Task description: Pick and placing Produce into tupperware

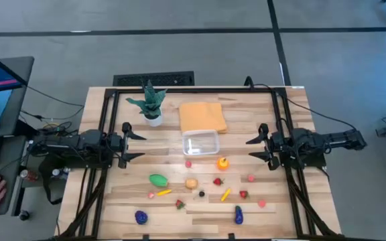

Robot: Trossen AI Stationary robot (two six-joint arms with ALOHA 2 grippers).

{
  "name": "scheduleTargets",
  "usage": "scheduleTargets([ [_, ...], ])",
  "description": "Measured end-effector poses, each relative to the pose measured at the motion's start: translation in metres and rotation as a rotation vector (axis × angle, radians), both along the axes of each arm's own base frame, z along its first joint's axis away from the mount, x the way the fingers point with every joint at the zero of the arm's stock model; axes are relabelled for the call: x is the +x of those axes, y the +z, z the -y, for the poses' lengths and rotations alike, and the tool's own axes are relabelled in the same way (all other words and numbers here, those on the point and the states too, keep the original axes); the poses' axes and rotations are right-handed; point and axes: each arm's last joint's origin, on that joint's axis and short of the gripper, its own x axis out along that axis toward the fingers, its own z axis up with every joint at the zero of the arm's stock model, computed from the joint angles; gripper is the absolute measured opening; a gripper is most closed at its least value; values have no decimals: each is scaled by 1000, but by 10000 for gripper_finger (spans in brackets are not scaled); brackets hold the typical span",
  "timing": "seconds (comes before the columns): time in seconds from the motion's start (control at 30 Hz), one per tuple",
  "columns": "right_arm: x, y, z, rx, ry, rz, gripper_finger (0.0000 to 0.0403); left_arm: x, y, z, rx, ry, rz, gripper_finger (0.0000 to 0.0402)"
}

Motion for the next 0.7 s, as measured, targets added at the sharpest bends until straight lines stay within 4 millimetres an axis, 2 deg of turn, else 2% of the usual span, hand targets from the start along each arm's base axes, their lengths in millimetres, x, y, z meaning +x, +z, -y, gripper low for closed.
scheduleTargets([
  [0.7,0,0,0,0,-1,0,221,0,0,0,-7,0,0,281],
])
